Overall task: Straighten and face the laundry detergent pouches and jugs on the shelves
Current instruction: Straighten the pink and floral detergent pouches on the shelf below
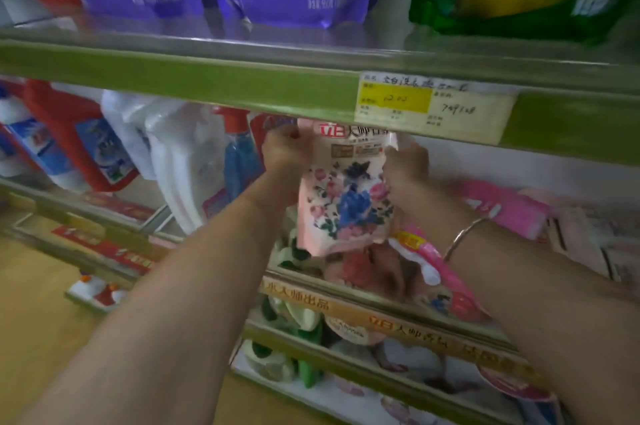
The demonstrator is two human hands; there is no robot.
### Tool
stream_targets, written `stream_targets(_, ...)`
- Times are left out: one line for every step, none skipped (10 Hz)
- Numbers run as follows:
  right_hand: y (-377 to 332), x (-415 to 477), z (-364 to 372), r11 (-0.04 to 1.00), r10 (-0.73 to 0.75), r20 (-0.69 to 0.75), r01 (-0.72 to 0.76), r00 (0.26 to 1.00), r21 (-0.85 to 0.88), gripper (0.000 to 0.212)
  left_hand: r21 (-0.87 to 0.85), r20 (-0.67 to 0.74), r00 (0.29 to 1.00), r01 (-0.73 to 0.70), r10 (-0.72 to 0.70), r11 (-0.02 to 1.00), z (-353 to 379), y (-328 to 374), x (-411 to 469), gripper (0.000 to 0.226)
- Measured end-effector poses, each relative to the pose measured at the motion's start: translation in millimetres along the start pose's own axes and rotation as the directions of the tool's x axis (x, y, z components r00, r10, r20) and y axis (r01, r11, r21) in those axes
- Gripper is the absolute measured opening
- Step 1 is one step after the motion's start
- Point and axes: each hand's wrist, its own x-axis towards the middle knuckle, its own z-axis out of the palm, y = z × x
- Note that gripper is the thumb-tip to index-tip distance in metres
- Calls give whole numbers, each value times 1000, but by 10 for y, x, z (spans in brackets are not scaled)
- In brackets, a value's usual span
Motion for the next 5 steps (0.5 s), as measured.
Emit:
stream_targets(-33, -177, -8, 998, -59, -69, 60, 996, 20, 25, -29, 62, 997, -39, 41, 999, -87, 78, 204, 12)
stream_targets(38, -227, 14, 996, -84, -101, 86, 991, 13, 21, -132, 125, 992, -15, 32, 991, -69, 91, 313, 31)
stream_targets(78, -197, -37, 993, -115, -138, 114, 984, -13, 21, -268, 157, 987, 72, -30, 961, -67, 84, 455, 30)
stream_targets(49, -145, -82, 993, -113, -113, 109, 987, -36, 20, -241, 242, 970, 59, 2, 969, -20, 59, 483, 24)
stream_targets(44, -122, -84, 995, -80, -17, 81, 997, 55, 20, -224, 222, 974, 12, 39, 975, 81, -4, 579, 23)
